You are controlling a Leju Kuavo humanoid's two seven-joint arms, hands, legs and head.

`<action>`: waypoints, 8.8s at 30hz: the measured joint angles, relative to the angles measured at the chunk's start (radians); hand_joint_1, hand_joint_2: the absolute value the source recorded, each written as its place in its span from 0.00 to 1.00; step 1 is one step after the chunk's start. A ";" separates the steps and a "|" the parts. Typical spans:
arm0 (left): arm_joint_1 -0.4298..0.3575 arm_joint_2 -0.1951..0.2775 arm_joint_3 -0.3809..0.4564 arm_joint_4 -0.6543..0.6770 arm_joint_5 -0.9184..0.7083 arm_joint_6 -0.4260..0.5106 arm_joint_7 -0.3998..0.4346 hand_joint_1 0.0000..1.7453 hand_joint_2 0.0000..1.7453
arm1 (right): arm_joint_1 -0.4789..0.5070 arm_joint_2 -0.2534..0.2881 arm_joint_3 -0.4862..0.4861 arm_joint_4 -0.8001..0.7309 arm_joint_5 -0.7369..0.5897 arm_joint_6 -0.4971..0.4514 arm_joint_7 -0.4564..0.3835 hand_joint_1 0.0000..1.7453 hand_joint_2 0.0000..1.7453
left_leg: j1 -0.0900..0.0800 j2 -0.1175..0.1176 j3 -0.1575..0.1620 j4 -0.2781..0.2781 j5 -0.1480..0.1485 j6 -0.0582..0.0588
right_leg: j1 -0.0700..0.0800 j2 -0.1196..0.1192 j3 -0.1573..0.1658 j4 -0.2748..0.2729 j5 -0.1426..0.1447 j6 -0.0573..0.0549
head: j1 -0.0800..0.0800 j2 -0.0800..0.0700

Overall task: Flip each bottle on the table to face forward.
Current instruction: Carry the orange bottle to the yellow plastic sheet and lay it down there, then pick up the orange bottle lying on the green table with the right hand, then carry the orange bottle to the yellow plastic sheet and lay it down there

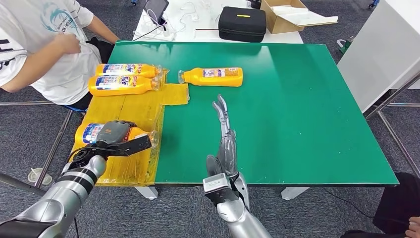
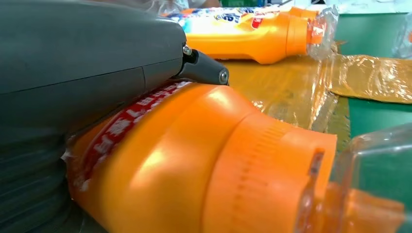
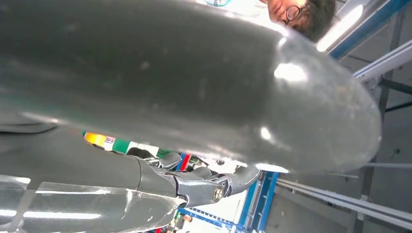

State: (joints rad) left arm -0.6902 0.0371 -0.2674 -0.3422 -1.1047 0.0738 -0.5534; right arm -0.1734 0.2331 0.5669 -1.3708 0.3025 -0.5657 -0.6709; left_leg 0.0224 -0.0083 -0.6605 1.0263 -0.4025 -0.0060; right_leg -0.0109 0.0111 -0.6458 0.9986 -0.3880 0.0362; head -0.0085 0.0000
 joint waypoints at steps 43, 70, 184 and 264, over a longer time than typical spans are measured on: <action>0.117 -0.131 0.376 -0.284 0.890 0.075 -0.148 0.00 1.00 | -0.025 0.028 -0.010 0.115 0.152 0.038 0.159 0.00 1.00 | 0.000 0.000 0.001 0.000 0.000 0.000 | 0.000 0.000 0.001 0.000 0.000 0.000 | 0.000 0.000; 0.389 -0.185 0.472 -0.569 0.935 0.165 -0.147 0.00 1.00 | -0.111 -0.220 -0.170 0.279 0.481 0.309 0.623 0.00 1.00 | 0.000 -0.001 0.000 0.000 -0.001 0.000 | 0.000 0.000 0.000 0.000 0.000 0.000 | 0.000 0.000; 0.425 -0.234 -0.022 -0.635 1.493 -0.558 0.148 0.00 1.00 | -0.046 0.039 -0.212 0.401 0.320 -0.043 0.040 1.00 1.00 | 0.000 -0.001 0.000 0.000 -0.001 0.001 | 0.000 -0.001 0.001 -0.001 0.000 0.000 | 0.000 0.000; 0.101 -0.074 -0.010 -0.238 0.038 0.428 -0.027 1.00 1.00 | -0.058 0.060 0.013 0.108 0.004 -0.053 0.021 0.00 0.00 | 0.000 0.001 0.000 0.000 0.000 0.001 | 0.000 0.000 -0.001 0.000 0.000 0.000 | 0.000 0.000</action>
State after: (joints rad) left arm -0.5894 -0.0368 -0.2776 -0.5801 -1.0669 0.5017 -0.5804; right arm -0.2317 0.2932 0.5796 -1.2631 0.3064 -0.6184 -0.6496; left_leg 0.0223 -0.0078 -0.6610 1.0264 -0.4027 -0.0054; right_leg -0.0109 0.0111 -0.6468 0.9985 -0.3881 0.0365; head -0.0084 0.0001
